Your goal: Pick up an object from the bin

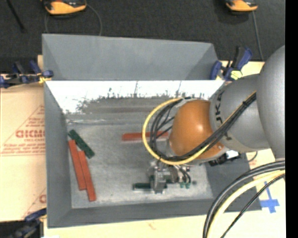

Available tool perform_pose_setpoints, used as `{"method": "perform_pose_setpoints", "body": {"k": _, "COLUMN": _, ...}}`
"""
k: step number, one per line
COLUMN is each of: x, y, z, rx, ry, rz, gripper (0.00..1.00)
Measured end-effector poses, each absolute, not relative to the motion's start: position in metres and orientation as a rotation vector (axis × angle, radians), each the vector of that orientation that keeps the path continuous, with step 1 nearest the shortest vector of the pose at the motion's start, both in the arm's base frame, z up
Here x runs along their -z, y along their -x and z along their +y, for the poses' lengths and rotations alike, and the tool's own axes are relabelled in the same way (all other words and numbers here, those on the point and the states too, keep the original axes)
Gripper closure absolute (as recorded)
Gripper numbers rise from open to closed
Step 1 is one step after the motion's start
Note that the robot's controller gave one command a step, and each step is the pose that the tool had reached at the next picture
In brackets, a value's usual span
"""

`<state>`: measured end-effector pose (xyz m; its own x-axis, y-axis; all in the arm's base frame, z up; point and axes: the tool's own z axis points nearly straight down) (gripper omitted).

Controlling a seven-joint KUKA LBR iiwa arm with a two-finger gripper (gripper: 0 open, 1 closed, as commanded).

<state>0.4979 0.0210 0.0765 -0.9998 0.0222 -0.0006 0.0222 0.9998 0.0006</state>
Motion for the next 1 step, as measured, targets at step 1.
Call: {"method": "perform_pose_setpoints", "body": {"k": 1, "x": -0.2070, "y": -0.4951, "z": 0.0152, "rx": 0.001, "ry": -0.010, "rz": 3.131, "gripper": 1.00}}
